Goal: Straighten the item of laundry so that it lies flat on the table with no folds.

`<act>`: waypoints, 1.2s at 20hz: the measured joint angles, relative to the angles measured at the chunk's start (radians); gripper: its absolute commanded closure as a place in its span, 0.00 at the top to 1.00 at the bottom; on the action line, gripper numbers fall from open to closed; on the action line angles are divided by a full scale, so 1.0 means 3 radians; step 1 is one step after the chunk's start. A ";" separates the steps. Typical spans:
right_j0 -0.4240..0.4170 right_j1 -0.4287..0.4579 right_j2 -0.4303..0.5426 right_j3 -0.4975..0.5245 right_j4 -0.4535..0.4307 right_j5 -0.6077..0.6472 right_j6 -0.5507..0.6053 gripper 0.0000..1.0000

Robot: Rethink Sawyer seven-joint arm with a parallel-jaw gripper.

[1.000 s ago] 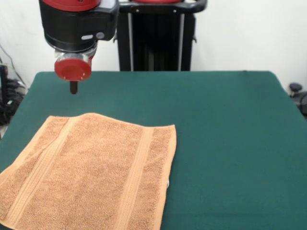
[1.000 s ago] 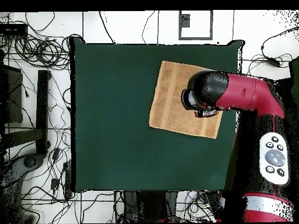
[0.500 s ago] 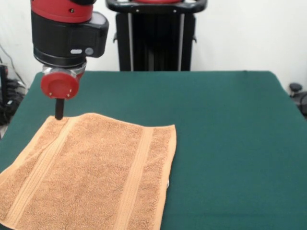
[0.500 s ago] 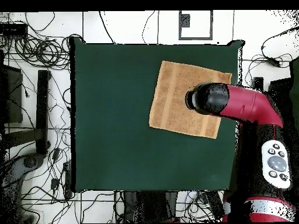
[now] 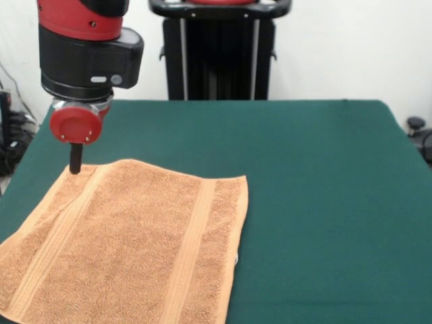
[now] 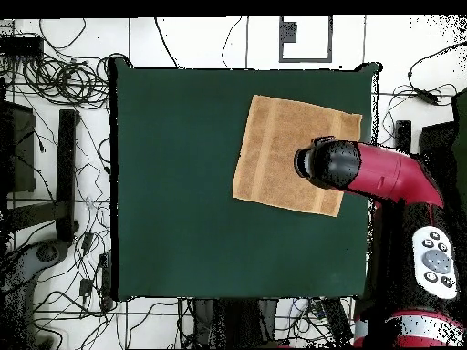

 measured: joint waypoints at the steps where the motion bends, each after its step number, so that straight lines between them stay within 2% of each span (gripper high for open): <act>1: 0.0000 0.0001 -0.0010 0.0014 0.0000 0.0000 0.0000 0.00; 9: -0.0004 0.0030 -0.0015 0.0026 0.0010 -0.0001 0.0000 0.00; 24: -0.0014 0.0403 -0.0027 0.0013 0.0102 -0.0002 0.0000 0.00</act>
